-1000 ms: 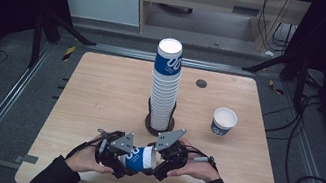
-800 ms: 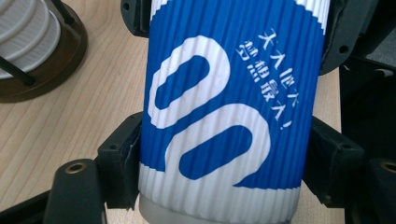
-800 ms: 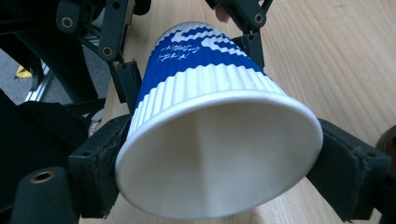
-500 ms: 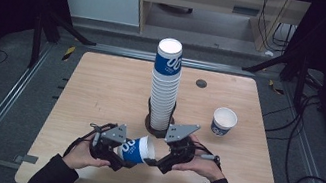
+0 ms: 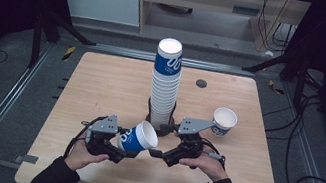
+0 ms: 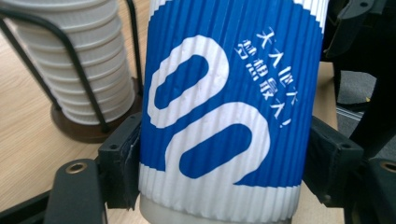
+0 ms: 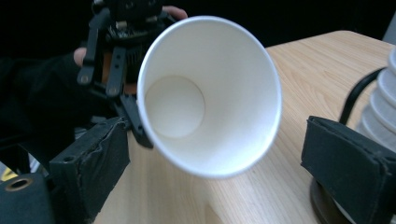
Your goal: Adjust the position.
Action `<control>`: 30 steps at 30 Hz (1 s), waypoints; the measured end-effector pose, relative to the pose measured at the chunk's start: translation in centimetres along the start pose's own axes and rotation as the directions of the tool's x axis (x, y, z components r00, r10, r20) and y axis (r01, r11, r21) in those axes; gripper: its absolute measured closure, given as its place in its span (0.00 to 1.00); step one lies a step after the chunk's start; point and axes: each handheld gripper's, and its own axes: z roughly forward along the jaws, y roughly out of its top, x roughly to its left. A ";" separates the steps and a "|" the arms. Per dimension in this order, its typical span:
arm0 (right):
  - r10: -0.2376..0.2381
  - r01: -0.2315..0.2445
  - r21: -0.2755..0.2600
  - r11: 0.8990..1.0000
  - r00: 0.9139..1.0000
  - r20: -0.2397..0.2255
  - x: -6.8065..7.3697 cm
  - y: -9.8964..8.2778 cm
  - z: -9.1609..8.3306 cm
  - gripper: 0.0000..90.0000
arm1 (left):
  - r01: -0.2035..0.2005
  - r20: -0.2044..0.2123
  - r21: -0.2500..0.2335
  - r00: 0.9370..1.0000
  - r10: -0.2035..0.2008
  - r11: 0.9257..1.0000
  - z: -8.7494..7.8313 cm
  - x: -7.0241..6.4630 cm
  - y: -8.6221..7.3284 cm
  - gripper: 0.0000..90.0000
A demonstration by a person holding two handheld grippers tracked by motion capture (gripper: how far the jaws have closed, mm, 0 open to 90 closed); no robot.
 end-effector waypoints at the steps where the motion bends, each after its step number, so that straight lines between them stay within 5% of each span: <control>1: 0.007 -0.007 -0.001 1.000 1.000 -0.008 0.0 0.0 0.1 0.09 | -0.007 0.003 -0.001 1.000 0.007 1.000 0.1 -0.2 0.1 0.28; 18: 0.090 -0.089 0.011 0.996 0.988 -0.122 0.3 -0.6 1.9 0.15 | -0.083 0.007 0.007 0.997 0.083 0.997 1.1 -2.0 0.6 0.28; 30: 0.051 -0.051 0.006 0.999 0.996 -0.068 0.4 -0.1 0.9 0.17 | -0.061 0.004 0.056 0.998 0.060 0.997 1.4 -1.3 0.0 0.21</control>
